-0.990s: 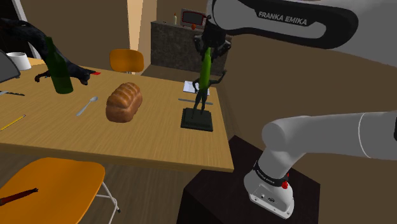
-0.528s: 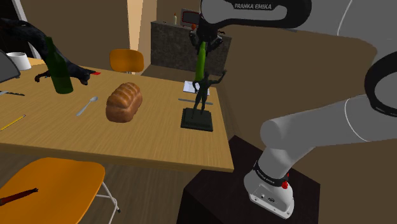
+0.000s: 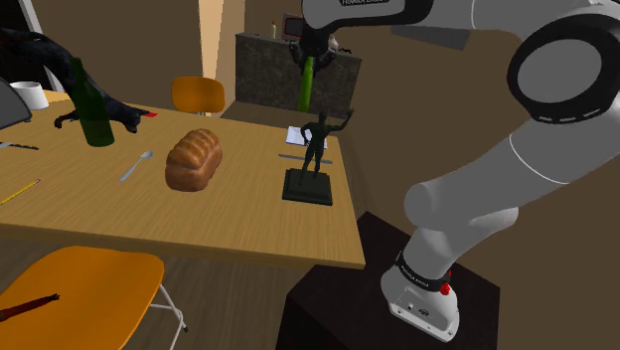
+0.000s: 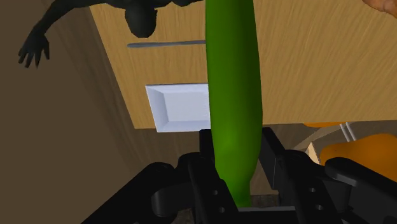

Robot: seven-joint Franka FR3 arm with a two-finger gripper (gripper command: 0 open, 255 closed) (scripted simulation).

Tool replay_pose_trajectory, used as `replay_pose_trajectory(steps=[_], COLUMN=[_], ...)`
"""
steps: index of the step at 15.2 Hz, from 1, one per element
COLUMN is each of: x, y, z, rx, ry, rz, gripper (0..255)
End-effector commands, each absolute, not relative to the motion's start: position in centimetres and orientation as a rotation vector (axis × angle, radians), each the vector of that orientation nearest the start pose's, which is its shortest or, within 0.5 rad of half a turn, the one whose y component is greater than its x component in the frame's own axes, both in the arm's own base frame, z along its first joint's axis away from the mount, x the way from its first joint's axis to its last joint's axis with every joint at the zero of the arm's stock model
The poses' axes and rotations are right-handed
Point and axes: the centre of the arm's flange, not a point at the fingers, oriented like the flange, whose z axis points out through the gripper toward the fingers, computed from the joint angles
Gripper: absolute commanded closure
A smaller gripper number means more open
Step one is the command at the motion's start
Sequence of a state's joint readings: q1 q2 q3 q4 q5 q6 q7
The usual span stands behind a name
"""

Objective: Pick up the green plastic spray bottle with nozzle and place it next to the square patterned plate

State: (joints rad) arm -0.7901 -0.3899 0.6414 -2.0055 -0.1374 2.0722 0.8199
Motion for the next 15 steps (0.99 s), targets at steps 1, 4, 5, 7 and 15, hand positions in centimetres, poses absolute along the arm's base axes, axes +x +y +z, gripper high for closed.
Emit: replay_pose_trajectory(steps=[1,4,5,7,15], x=[51.7,54.7,55.7,57.8,65.9], y=[-4.8,-7.3,-8.2,-9.9,-16.6], z=[62.2,62.2,62.2,62.3,62.3], rx=[-2.929,-2.929,-2.929,-2.929,-2.929], ry=[1.446,1.446,1.446,1.446,1.446], rz=[-0.790,-0.790,-0.790,-0.790,-0.790], gripper=[255,255,255,255,255])
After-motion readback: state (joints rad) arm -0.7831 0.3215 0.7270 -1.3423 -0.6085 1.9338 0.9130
